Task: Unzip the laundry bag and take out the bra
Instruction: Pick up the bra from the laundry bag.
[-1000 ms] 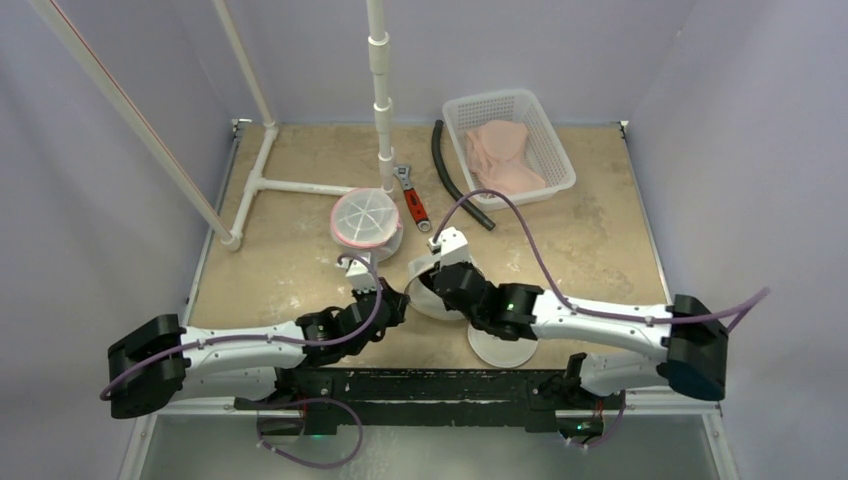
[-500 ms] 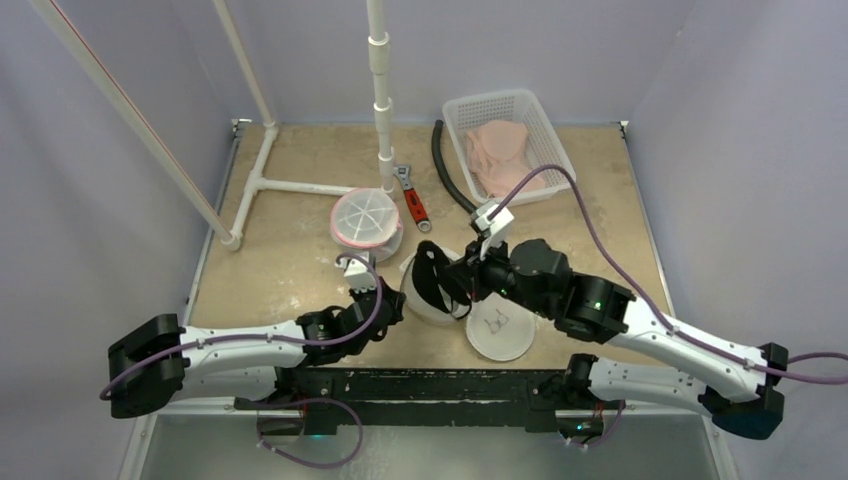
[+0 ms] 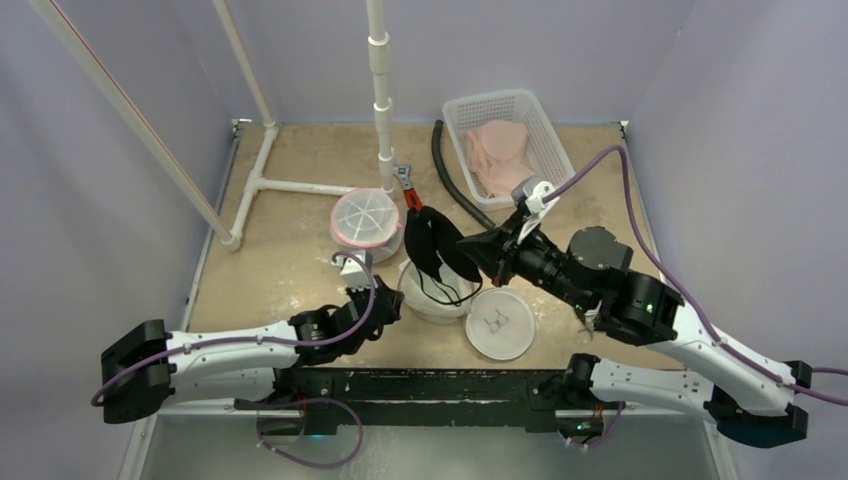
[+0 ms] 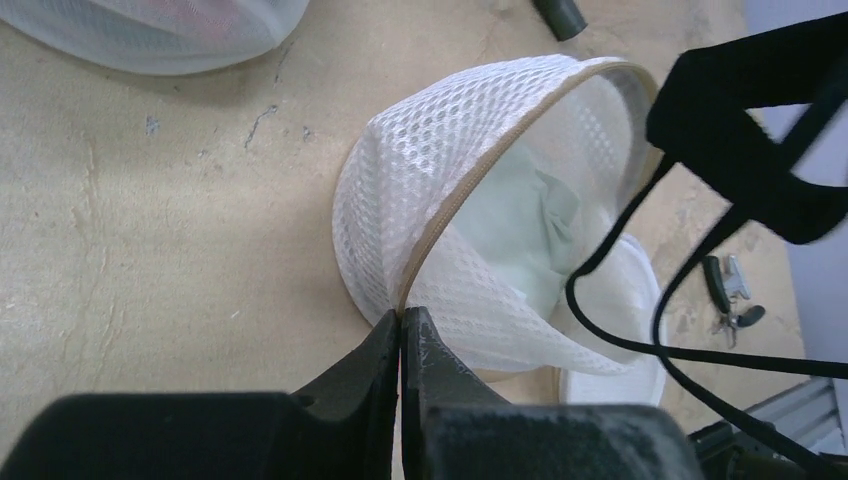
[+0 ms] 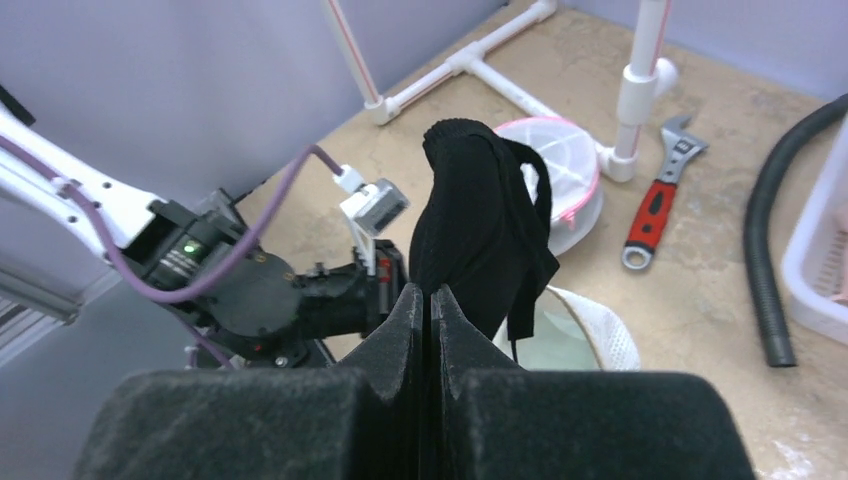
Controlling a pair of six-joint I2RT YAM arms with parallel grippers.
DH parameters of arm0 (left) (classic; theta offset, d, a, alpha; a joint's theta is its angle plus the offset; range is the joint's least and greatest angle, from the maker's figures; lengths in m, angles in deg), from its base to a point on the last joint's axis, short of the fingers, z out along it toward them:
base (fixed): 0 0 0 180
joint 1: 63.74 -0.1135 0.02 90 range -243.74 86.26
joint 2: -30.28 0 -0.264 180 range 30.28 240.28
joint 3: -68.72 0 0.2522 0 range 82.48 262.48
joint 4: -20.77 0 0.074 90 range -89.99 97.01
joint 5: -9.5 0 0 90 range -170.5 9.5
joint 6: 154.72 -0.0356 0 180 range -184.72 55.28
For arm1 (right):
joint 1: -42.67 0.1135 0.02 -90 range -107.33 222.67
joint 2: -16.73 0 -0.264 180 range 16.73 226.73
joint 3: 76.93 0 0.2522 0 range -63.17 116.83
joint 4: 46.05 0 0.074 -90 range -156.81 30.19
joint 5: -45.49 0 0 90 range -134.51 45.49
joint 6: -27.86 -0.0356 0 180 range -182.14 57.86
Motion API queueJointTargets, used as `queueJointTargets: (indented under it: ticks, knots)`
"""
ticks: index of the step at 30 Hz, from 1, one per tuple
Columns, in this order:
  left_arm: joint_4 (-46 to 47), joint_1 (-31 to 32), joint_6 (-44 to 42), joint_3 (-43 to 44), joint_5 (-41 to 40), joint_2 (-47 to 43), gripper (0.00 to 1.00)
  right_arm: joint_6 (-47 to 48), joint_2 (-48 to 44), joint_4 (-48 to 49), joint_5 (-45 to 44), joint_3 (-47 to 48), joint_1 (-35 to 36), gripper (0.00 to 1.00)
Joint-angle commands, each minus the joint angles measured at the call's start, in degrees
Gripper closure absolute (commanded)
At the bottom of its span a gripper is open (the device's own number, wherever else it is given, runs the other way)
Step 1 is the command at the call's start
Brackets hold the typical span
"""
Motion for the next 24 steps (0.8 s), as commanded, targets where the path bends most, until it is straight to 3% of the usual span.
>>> queueJointTargets:
  ticks: [1, 5, 9, 14, 18, 21, 24]
  knots:
    - [-3.8, -0.2, -2.7, 4.0, 0.8, -7.1, 0.94, 6.5, -3.0, 2.4, -5.4, 0.7, -0.2, 1.00]
    - [-9.8, -0.2, -6.4, 7.4, 1.4, -15.4, 0.61, 12.2, -4.9, 5.7, -7.1, -1.3, -0.2, 1.00]
    - [-16.2, -0.2, -11.9, 13.7, 0.6, -21.0, 0.41, 15.8, -5.5, 8.6, -8.3, -0.9, -0.2, 1.00]
    - [-10.9, -0.1, -26.5, 20.5, 3.5, -22.8, 0.36, 21.8, -6.5, 11.8, 0.2, -0.1, -0.2, 1.00]
    - [0.3, -0.2, -37.9, 25.5, 12.9, -19.4, 0.35, 22.8, -6.1, 14.6, 1.7, 0.0, -0.3, 1.00]
    - [2.1, -0.2, -43.3, 31.3, 19.3, -14.7, 0.35, 23.7, -5.5, 15.6, 1.8, -0.7, -0.3, 1.00]
    - [2.2, -0.2, -50.5, 35.4, 26.7, -12.1, 0.35, 23.9, -7.0, 16.0, 8.5, -2.0, -0.2, 1.00]
